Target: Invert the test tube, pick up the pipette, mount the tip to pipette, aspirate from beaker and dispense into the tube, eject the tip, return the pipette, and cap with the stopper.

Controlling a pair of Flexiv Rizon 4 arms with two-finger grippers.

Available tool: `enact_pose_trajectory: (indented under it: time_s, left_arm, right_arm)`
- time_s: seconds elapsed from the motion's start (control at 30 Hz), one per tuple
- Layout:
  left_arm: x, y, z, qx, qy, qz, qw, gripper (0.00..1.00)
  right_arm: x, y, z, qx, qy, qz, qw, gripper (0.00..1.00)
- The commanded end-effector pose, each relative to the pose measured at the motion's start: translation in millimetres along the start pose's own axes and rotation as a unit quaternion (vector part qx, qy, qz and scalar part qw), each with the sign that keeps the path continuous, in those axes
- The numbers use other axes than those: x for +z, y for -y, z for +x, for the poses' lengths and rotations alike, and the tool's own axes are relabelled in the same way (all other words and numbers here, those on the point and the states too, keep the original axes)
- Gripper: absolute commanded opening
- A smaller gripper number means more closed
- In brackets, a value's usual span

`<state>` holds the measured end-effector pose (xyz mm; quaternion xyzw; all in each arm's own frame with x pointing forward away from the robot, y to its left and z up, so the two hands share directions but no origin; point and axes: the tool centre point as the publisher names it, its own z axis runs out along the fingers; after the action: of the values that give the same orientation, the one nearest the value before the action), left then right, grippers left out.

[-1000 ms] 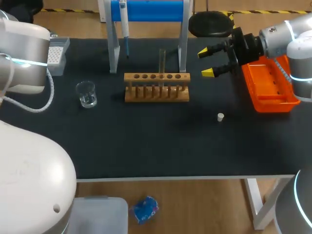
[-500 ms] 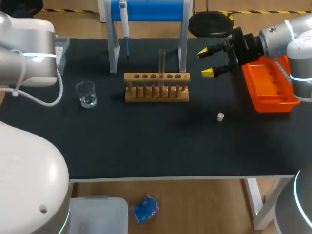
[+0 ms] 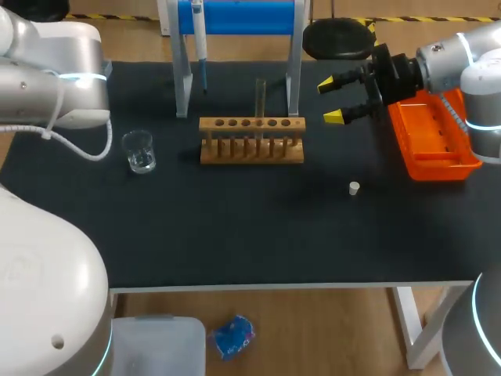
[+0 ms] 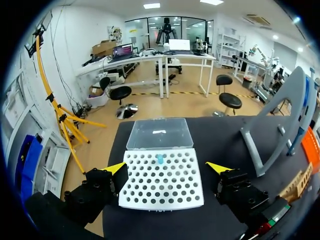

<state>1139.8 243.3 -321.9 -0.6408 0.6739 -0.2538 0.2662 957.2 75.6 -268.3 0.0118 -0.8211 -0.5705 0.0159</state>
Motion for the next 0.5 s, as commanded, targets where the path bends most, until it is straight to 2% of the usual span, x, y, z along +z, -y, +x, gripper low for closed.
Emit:
enact_pose_trajectory:
  time_s: [0.03,0.5]
  left_arm:
    - [12,4.4,-1.2,-0.001,0.0,-0.012,1.0,1.0]
    - [37,6.1,-6.3,-0.019,0.005,-0.024,1.0,1.0]
  right_arm:
    - [0,1,0,-0.001,-0.001,0.0,1.0,1.0]
    - [0,1,0,-0.001,-0.001,0.0,1.0,1.0]
